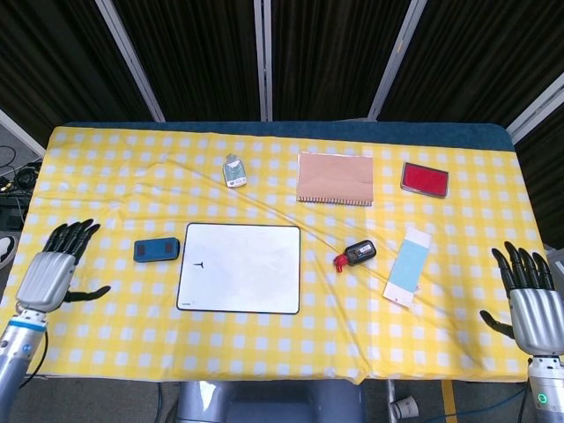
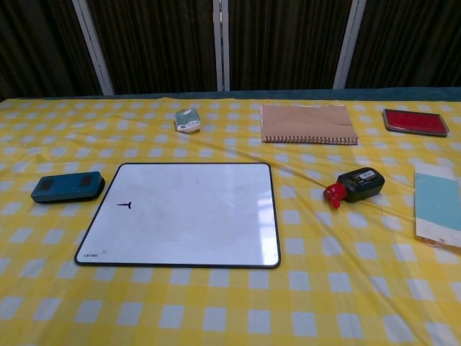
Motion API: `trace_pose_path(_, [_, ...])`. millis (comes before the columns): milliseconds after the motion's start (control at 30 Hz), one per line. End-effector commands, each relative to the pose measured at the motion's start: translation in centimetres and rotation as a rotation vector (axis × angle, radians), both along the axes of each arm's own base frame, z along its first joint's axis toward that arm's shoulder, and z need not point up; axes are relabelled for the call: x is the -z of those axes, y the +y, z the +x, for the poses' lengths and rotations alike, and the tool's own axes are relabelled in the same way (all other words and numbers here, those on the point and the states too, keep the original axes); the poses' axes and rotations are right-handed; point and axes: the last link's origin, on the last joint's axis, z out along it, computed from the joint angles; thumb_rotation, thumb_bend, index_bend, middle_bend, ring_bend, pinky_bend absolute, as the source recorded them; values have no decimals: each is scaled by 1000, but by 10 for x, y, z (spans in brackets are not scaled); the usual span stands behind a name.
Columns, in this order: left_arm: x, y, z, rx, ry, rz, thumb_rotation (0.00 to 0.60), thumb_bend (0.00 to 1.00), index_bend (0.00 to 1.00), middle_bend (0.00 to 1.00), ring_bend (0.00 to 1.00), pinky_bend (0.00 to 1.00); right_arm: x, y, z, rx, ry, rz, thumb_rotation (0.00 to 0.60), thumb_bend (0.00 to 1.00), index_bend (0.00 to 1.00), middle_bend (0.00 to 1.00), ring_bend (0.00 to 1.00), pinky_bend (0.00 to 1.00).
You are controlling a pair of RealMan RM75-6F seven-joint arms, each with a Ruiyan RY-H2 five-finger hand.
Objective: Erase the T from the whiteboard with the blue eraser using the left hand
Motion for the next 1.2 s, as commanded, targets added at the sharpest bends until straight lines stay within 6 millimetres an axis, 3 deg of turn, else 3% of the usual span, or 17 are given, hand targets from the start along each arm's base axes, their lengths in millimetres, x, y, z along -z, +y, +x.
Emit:
trace_pose_path(33, [26,47,15,8,33,-58,516,17,0,0,0,0,1,-4,-1,10,11,0,600,0,0,0,0,0])
trace_pose_path(233, [60,79,19,-7,129,-153,596,194,23,52,13,76,3,-7,-1,23,28,-5,600,0,0,0,0,0])
trace_pose_path(467, [85,98,23,-28,141,-223,600,311,168,181,112,224,6,-10,-6,50,44,6,600,0,0,0,0,0])
trace_pose_path(933, [102,102,23,-63,137,-322,600,319,203,194,124,242,7,-12,-13,89,54,17,600,0,0,0,0,0])
trace_pose_path(1200, [112,105,22,-64,125,-320,600,319,303,279,197,321,8,-12,-15,98,58,23,600,0,0,0,0,0])
